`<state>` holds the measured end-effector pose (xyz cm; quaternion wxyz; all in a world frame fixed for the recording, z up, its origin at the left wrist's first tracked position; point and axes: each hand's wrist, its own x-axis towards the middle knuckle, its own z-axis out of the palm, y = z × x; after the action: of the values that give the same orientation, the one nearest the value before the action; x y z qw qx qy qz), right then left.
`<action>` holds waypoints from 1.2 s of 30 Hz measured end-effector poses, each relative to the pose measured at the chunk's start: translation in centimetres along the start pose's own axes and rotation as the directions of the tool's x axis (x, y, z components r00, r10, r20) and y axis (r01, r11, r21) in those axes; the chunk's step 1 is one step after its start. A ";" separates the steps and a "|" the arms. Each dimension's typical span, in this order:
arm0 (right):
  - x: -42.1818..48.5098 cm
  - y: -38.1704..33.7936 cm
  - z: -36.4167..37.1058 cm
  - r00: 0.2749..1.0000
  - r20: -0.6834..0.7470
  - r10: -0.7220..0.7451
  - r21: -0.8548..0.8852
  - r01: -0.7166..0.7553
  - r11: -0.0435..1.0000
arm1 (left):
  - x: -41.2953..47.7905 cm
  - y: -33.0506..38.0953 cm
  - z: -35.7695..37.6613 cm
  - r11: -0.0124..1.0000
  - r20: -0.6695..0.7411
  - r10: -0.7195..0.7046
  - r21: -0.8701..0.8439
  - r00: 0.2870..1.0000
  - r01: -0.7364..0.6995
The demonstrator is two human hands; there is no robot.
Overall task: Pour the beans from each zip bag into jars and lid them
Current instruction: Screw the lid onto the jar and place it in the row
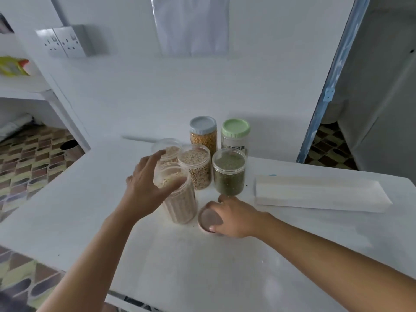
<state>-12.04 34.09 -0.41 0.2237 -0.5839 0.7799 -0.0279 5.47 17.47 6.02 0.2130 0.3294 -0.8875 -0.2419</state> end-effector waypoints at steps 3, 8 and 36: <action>1.8 -1.4 0.6 0.996 0.003 0.085 0.000 -0.085 0.996 | 0.8 -2.1 0.2 0.956 0.178 0.019 -0.291 0.984 0.035; 3.5 -3.2 0.4 0.986 0.084 0.142 -0.062 -0.137 0.989 | 1.6 -4.4 1.4 0.889 0.241 0.153 -0.456 0.958 -0.027; 2.9 -8.1 -5.2 0.760 -0.650 0.018 0.438 0.355 0.826 | 2.4 -5.1 3.0 0.655 0.225 0.288 -0.755 0.931 -0.020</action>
<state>-7.37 27.70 5.84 0.1011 -0.5244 0.7100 -0.4589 4.65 13.28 1.24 0.1988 0.0919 -0.7591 -0.6130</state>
